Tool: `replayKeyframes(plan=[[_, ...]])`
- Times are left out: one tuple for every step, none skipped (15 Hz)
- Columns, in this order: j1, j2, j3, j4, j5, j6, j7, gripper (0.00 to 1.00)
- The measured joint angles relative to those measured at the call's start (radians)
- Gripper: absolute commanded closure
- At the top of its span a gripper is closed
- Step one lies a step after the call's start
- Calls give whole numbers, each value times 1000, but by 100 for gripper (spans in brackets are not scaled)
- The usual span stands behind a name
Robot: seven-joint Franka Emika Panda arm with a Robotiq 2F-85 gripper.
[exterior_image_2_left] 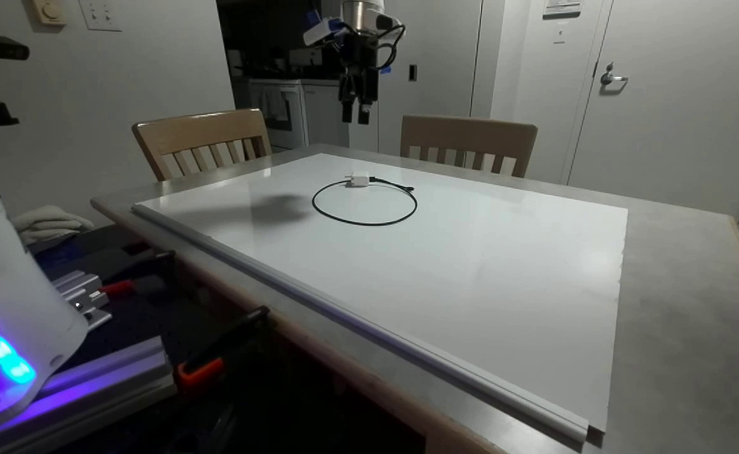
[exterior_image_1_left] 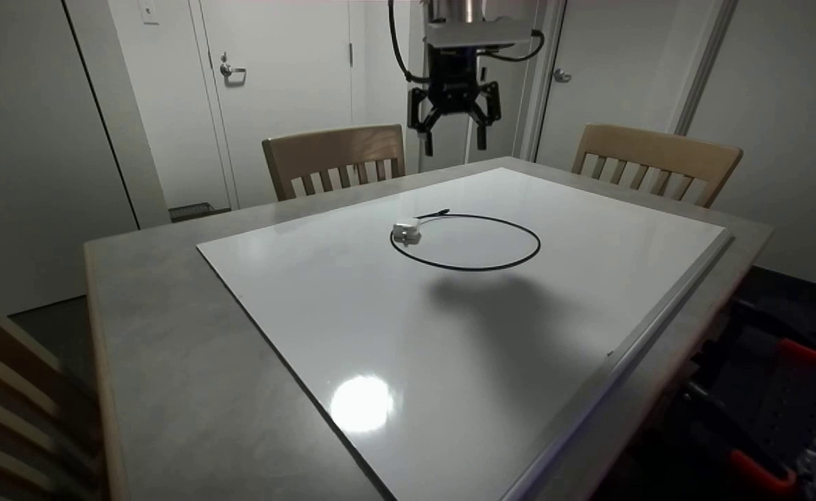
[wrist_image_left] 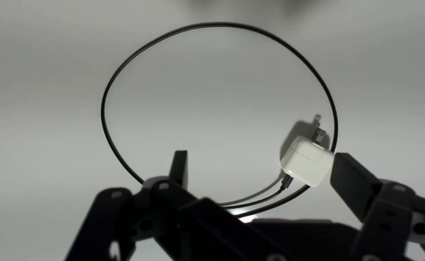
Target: Straighten the charger on the table
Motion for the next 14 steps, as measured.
replayKeyframes(plan=[[0,-2,0,0,0,0,0,0],[0,-4,-1,0,0,0,0,0],[-1,-5,-2,1,0,0,0,0],[0,-5,-2,1,0,0,0,0],[0,-3,-2,2,0,0,4,0],[0,1,-2,4,0,0,12,0],[2,6,-2,5,0,0,24,0],[5,13,-2,7,0,0,43,0],[10,23,-2,12,0,0,67,0],[16,38,-2,17,0,3,94,0],[22,55,-2,22,0,12,120,0],[27,73,-2,24,0,30,147,0],[33,90,-3,27,0,46,175,0],[38,107,-4,31,0,63,203,0]])
